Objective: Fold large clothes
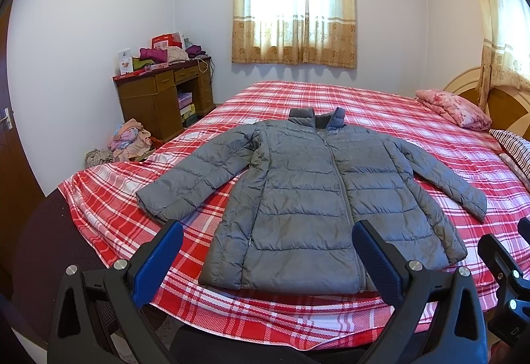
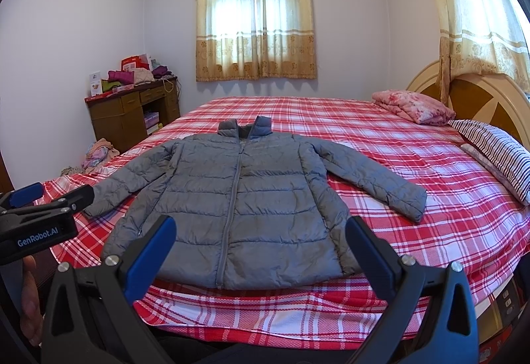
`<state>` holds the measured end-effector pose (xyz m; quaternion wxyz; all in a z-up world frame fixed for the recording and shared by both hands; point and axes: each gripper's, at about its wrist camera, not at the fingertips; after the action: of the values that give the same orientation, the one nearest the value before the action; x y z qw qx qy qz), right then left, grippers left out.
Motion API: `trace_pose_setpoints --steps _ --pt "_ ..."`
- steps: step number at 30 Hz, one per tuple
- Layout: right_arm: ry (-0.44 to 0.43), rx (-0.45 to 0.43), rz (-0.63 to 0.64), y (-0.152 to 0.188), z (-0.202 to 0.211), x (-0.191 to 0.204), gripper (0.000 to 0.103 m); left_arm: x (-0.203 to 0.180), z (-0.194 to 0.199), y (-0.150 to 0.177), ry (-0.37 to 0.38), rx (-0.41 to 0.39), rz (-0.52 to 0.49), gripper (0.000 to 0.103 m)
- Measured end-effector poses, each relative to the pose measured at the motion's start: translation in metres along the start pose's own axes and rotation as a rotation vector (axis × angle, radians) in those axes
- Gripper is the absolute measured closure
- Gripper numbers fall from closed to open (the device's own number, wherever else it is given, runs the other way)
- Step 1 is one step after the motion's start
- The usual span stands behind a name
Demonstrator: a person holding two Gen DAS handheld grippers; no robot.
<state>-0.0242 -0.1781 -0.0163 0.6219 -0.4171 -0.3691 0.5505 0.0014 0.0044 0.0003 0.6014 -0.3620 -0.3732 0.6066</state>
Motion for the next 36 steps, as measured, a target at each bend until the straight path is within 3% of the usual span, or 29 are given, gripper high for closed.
trace_pose_setpoints --steps 36 --pt "-0.007 0.021 -0.015 0.0023 -0.0052 -0.0038 0.0 0.005 -0.0019 -0.0017 -0.001 0.006 0.009 0.001"
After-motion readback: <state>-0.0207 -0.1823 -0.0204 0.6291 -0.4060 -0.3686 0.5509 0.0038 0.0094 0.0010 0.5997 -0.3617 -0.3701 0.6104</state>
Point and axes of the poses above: each gripper's, at about its wrist camera, not at the fingertips, and z roughly against the way its jaws point, x to its left, y to its underside, and after that the axes turned 4 degrees about -x, right-handed
